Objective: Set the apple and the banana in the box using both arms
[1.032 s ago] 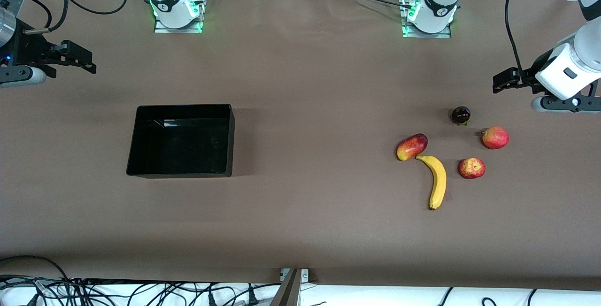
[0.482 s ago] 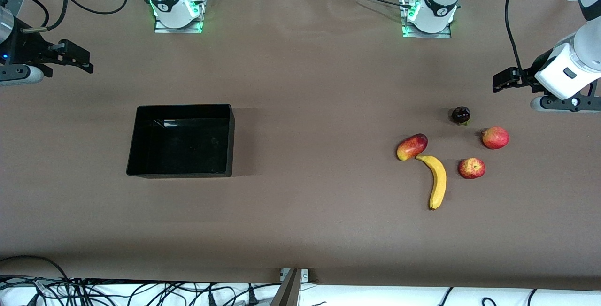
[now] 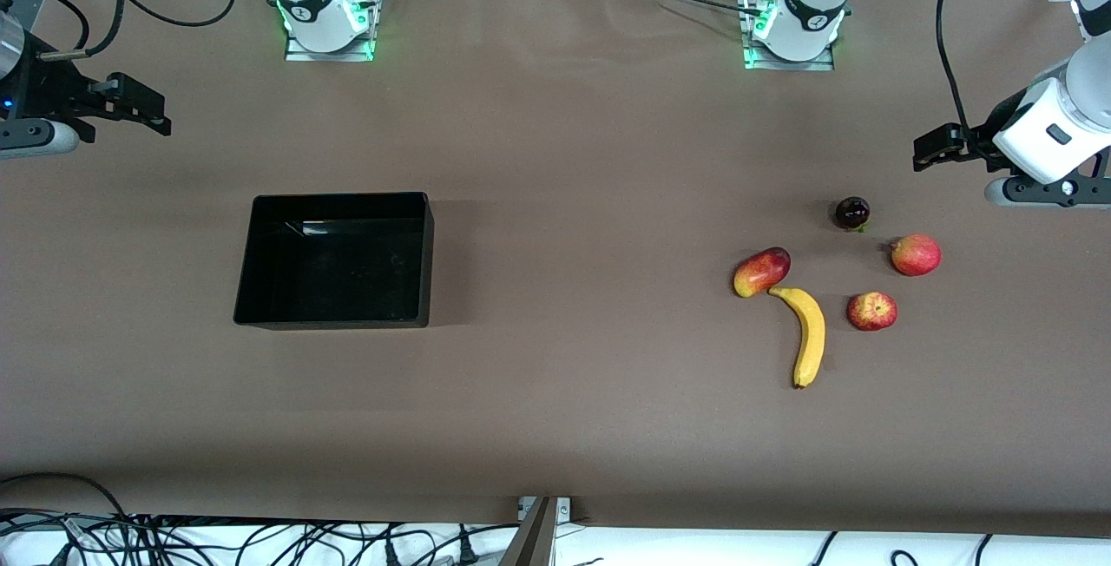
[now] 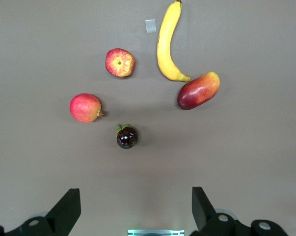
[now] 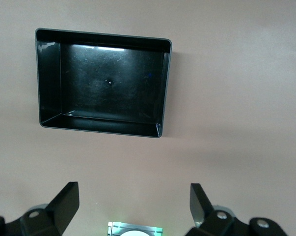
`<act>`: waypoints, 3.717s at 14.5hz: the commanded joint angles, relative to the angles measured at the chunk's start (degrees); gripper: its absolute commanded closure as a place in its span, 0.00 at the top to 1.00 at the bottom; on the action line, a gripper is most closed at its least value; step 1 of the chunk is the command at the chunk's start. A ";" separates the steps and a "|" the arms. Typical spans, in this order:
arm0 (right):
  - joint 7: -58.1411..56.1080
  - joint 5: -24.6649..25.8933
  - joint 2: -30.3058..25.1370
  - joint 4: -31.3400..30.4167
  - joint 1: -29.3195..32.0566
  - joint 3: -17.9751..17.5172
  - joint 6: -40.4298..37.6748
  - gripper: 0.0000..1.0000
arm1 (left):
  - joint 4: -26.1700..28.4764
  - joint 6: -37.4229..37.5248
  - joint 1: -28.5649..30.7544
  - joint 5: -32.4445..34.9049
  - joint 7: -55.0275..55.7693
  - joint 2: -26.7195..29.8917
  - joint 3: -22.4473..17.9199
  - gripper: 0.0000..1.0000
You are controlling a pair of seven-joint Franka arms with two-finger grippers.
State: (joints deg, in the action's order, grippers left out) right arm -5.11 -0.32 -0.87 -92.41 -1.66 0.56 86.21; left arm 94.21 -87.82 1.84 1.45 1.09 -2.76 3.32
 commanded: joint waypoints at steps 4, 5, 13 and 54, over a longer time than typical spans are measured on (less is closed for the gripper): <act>-0.25 0.85 -0.54 0.21 -0.37 0.40 -0.69 1.00 | -2.10 1.42 -0.08 -0.05 -0.48 -1.02 -0.06 1.00; -0.25 0.85 -0.54 0.21 -0.37 0.32 -0.69 1.00 | -2.10 1.42 -0.08 -0.05 -0.48 -1.02 -0.06 1.00; 0.01 0.85 -0.45 -0.05 -0.37 0.32 -0.43 1.00 | -2.10 1.42 -0.08 -0.05 -0.47 -1.02 -0.06 1.00; 18.19 -11.98 25.82 -4.45 -8.87 -12.86 29.27 0.00 | -4.31 -30.73 3.87 6.02 -2.23 -34.42 -0.86 1.00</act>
State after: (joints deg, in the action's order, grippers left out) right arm 9.35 -9.96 24.37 -97.84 -7.74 -11.25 114.89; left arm 90.16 -116.74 5.09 6.03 0.08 -35.87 2.35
